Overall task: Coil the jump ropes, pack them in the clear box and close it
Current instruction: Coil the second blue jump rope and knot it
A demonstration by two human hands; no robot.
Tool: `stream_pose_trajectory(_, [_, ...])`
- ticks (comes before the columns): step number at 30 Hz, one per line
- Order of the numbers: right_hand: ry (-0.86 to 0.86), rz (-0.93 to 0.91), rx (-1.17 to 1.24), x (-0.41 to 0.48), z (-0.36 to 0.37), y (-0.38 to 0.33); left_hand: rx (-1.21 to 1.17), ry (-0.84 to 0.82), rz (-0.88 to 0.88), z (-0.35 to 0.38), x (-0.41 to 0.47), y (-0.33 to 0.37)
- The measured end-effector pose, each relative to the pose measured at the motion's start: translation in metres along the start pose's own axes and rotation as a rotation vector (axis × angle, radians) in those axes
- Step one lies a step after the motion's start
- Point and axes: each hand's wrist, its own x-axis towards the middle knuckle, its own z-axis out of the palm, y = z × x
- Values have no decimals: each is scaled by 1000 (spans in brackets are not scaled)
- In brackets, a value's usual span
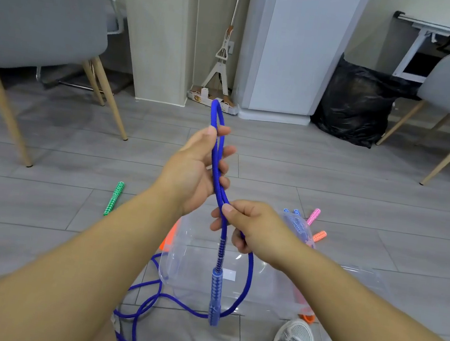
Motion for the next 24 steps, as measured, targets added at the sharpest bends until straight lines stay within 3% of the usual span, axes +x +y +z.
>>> stream_pose_trajectory(6, [-40, -49, -231, -5, -20, 19, -45, 113, 146, -12, 3, 19])
stream_pose_trajectory(10, [-108, 40, -327, -15, -42, 36, -8, 242, 231, -28, 3, 29])
stream_pose_trajectory(14, [-56, 102, -443, -26, -68, 55, 72, 339, 294, -43, 4, 37])
stream_pose_trajectory(19, [157, -46, -415, -30, -78, 63, 107, 360, 224, -49, 10, 23])
stream_pose_trajectory(24, [96, -161, -411, -32, -54, 27, 256, 225, 82, -39, 12, 2])
